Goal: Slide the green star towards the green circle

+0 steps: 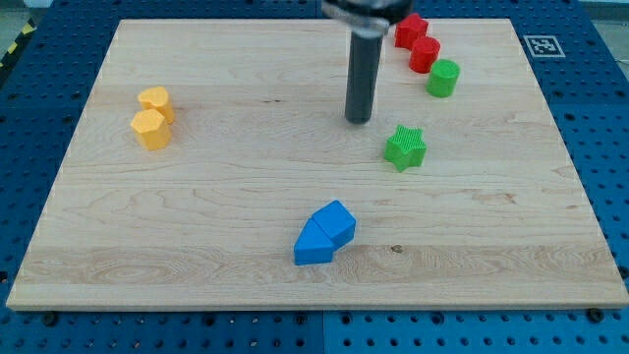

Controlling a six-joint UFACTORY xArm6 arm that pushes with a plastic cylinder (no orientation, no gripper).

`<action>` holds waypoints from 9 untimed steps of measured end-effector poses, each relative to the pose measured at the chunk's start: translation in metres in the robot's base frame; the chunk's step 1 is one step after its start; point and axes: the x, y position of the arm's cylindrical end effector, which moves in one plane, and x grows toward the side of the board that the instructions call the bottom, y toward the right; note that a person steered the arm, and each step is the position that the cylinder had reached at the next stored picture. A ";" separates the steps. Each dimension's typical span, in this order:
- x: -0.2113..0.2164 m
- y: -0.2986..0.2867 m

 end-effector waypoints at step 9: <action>0.005 0.130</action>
